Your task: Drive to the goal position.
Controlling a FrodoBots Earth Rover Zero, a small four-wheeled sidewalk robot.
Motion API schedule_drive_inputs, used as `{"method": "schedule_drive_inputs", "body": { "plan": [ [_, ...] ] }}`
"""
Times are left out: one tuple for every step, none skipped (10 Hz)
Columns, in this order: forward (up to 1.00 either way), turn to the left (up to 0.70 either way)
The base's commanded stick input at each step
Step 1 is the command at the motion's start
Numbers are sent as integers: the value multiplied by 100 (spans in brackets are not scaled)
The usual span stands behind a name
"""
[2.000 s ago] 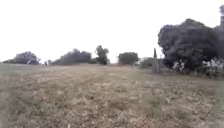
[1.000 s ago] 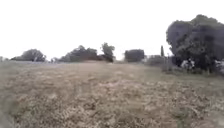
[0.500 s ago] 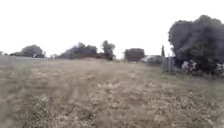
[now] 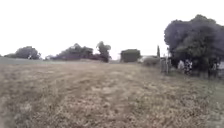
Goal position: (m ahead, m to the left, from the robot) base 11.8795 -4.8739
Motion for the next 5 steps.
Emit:
{"method": "schedule_drive_inputs", "body": {
  "plan": [
    [68,-23],
    [68,-23],
    [68,-23],
    [68,-23],
    [68,-23]
  ]
}}
